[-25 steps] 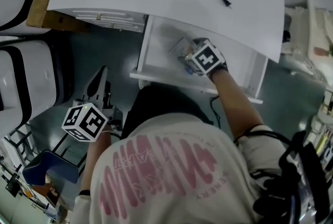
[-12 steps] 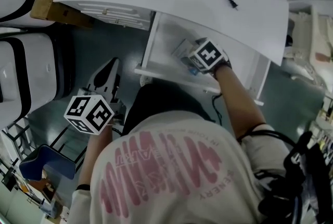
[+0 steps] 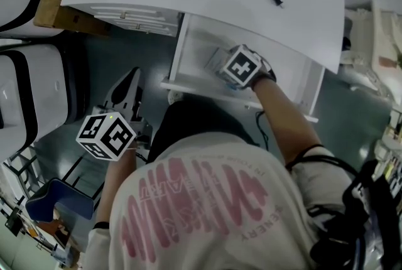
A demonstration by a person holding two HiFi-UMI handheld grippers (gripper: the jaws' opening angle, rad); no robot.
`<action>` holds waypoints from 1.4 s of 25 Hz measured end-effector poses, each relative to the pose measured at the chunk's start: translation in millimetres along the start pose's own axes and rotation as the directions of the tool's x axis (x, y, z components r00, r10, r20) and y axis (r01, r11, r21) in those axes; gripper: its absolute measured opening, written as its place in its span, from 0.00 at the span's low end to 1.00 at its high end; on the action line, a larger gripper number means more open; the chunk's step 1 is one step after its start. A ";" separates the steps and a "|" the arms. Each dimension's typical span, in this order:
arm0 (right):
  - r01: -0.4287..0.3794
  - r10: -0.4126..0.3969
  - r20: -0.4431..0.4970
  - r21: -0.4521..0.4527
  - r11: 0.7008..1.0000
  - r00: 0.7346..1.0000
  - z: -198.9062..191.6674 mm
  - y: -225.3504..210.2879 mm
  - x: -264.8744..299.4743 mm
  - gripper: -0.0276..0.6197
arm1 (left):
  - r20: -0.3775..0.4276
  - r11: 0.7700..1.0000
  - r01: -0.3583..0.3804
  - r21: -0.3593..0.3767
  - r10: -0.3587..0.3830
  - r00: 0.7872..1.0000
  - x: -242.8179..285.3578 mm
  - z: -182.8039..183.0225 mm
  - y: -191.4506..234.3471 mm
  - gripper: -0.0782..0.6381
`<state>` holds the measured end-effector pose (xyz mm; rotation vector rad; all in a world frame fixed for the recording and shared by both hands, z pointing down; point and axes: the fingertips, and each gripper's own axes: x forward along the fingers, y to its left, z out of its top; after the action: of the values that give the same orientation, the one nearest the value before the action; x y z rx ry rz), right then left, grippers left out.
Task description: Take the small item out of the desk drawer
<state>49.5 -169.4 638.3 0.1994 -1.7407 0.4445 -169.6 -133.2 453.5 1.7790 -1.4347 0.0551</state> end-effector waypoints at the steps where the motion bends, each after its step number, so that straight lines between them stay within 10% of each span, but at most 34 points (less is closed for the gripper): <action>1: 0.006 -0.006 -0.011 -0.015 1.000 1.000 -0.8 1.0 -0.1 0.64 | 0.002 1.000 -0.002 -0.002 0.002 1.000 0.1 -0.1 0.1 0.15; 16: -0.064 0.069 -0.060 0.078 0.995 0.996 -19.2 -0.4 0.0 0.61 | 0.025 0.999 -0.017 -0.031 0.018 1.000 -16.7 -4.2 12.2 0.15; 31: -0.076 0.061 -0.099 -0.148 0.986 0.993 -28.4 27.6 -0.2 0.59 | -0.101 0.996 0.083 0.044 -0.078 0.992 11.2 -6.5 -6.5 0.15; 35: -0.102 0.092 -0.079 -0.126 0.987 0.993 -29.0 23.8 -4.2 0.44 | -0.129 0.986 0.134 0.097 -0.121 0.984 25.8 4.0 -19.2 0.15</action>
<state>67.8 -136.5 634.4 0.0051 -1.7054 0.4027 -146.5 -156.0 453.1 1.9154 -1.2481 0.1728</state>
